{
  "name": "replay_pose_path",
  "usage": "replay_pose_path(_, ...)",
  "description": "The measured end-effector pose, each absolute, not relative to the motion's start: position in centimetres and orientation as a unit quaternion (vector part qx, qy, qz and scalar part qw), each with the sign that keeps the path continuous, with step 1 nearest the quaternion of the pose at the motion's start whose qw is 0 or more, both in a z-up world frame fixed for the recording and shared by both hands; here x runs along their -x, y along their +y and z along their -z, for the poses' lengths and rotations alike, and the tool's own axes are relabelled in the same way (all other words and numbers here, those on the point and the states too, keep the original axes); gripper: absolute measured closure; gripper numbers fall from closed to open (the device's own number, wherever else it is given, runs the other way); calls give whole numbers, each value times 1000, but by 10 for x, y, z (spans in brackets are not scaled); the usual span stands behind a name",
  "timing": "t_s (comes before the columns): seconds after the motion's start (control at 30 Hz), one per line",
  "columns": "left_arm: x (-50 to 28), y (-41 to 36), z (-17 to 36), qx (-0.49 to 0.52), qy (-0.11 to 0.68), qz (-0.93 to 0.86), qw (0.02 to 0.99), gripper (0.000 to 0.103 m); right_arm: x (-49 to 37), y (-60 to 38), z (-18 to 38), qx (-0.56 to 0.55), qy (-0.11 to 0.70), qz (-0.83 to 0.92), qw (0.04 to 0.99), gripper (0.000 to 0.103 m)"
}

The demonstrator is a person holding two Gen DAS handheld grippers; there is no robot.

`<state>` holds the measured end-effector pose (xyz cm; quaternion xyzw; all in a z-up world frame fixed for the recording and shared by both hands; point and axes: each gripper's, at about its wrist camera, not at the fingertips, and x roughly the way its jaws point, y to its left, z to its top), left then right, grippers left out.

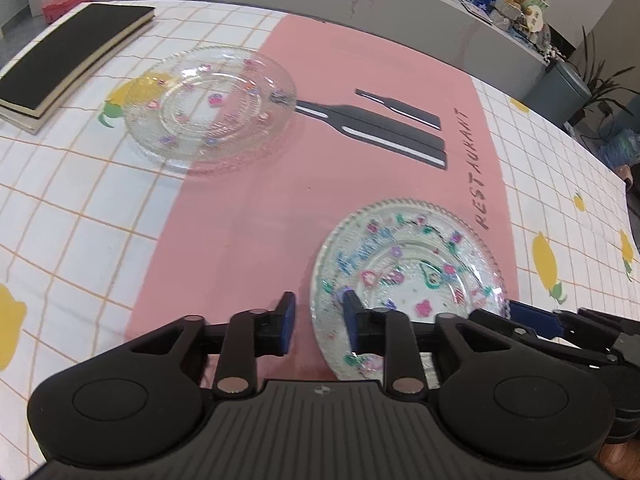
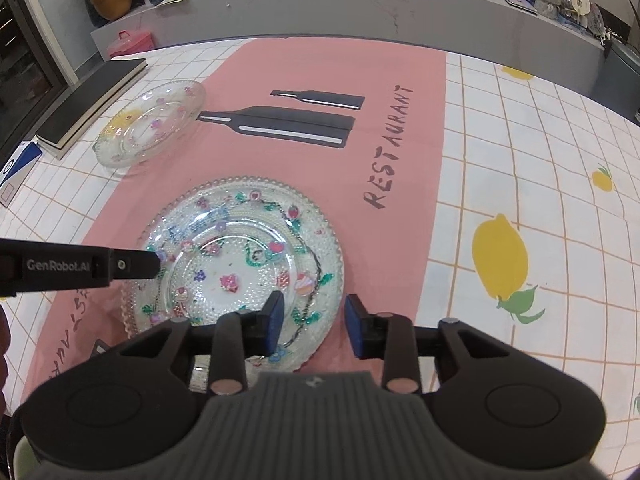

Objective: Organize plates and bowls
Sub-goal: 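Lower the glass plate onto the Fruity plate and open both tools, then move both tools to the rim of the other clear glass plate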

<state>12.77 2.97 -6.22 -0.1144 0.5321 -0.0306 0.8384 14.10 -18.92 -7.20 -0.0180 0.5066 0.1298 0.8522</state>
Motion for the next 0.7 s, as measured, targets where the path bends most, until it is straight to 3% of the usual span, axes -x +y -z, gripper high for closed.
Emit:
replay_pose_path(0.17, -128, 43, 49, 123, 521, 34, 844, 55, -142, -190, 69, 24, 507, -125, 852, 59)
replay_pose_path(0.5, -134, 56, 18, 98, 499, 61, 859, 49, -146, -186, 49, 29, 483, -128, 865, 31)
replay_pose_path(0.57, -135, 55, 10, 88, 490, 67, 865, 31, -148, -187, 43, 19, 478, -126, 869, 28)
replay_pose_path(0.63, -137, 54, 2, 77, 475, 67, 874, 24, -150, -190, 37, 4, 472, -124, 873, 23)
replay_pose_path(0.7, -137, 54, -7, 72, 449, 76, 887, 24, -153, -193, 32, -11, 467, -120, 876, 20)
